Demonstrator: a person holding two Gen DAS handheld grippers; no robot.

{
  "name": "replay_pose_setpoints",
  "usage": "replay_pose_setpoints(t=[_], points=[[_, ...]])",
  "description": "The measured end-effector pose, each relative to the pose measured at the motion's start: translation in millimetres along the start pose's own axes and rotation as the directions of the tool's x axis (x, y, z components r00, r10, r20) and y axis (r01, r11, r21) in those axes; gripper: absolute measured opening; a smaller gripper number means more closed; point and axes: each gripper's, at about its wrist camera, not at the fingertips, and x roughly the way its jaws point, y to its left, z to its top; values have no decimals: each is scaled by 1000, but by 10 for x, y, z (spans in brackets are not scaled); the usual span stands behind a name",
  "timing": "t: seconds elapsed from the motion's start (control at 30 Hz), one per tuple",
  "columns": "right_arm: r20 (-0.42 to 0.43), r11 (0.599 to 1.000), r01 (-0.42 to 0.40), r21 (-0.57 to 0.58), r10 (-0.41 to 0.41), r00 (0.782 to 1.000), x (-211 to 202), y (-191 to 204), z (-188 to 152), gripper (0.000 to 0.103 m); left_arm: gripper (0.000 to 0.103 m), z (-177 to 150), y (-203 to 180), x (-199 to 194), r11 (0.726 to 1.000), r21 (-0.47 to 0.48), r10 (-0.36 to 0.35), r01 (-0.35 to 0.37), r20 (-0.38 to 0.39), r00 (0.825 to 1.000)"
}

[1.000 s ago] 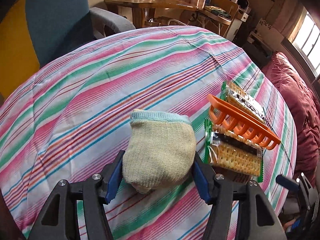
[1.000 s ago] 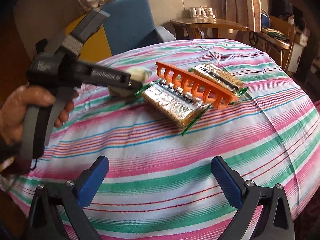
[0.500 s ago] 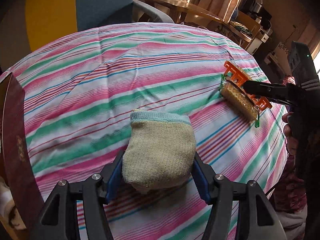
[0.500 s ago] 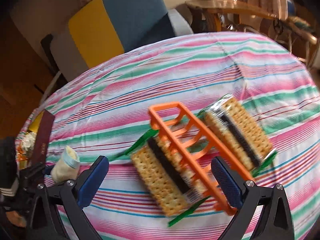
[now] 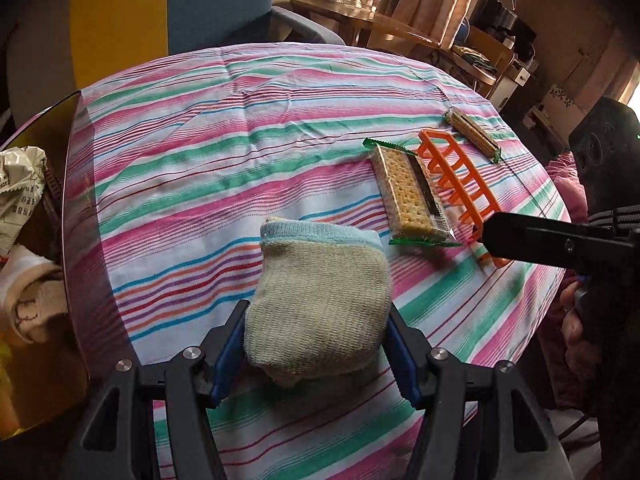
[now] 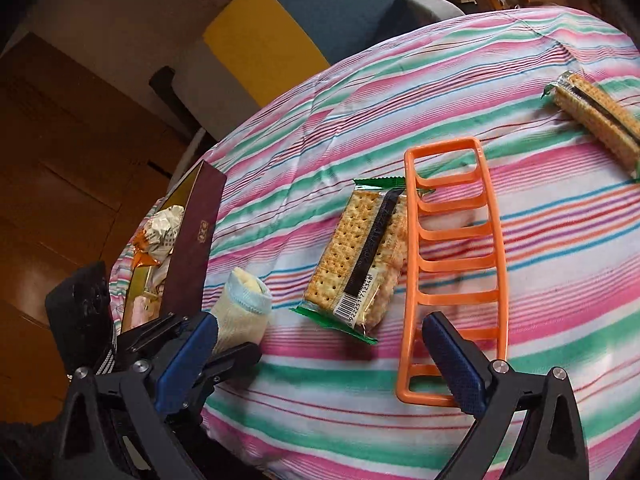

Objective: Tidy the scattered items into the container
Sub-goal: 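Grasp the green-wrapped cracker pack with the right tool while the left tool holds the sock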

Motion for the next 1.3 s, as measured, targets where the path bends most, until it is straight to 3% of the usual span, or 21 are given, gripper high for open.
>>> replay_pose_setpoints(t=[0.07, 0.13, 0.27, 0.33, 0.43, 0.5, 0.6, 0.7, 0.87, 1.03, 1.1, 1.13, 1.17, 1.3], points=[[24, 995, 96, 5, -96, 995, -78, 16, -105, 103, 64, -64, -1, -34, 1000, 7, 5, -6, 9, 1000], [61, 974, 225, 24, -226, 972, -205, -29, -181, 103, 64, -118, 7, -62, 1000, 8, 7, -7, 20, 1000], [151, 938, 341, 54, -345, 926, -528, -74, -252, 103, 65, -179, 46, -91, 1000, -2, -3, 3, 49, 999], [199, 939, 340, 52, -343, 918, -648, 2, -235, 103, 66, -207, 57, -103, 1000, -2, -3, 3, 59, 998], [229, 946, 322, -31, -307, 924, -636, 241, -196, 103, 66, -237, 46, -114, 1000, 11, 0, -1, 68, 998], [220, 948, 305, -95, -279, 935, -520, 408, -142, 101, 66, -256, 46, -122, 1000, 17, -1, -1, 73, 997], [174, 953, 276, -128, -252, 952, -237, 549, -65, 83, 65, -281, 61, -131, 1000, 21, -8, 6, 80, 997], [132, 957, 277, -82, -265, 955, 29, 531, 10, 82, 65, -293, 66, -131, 1000, 21, -14, 12, 86, 996], [97, 929, 368, -29, -364, 926, 317, 461, 142, 83, 65, -300, 77, -128, 1000, 13, -23, 22, 93, 995], [64, 875, 484, -16, -483, 874, 513, 405, 242, 83, 65, -312, 80, -133, 1000, 10, -30, 29, 100, 995], [58, 850, 524, -50, -521, 851, 574, 422, 241, 77, 66, -313, 79, -133, 999, 10, -31, 31, 101, 994], [67, 838, 540, -76, -536, 842, 585, 445, 231, 64, 66, -313, 77, -134, 999, 10, -31, 30, 101, 994], [74, 833, 546, -91, -541, 838, 579, 459, 220, 57, 66, -315, 74, -134, 1000, 10, -30, 29, 102, 994], [78, 854, 510, -98, -505, 860, 477, 437, 115, 54, 68, -328, 40, -131, 1000, 23, -22, 20, 103, 994]])
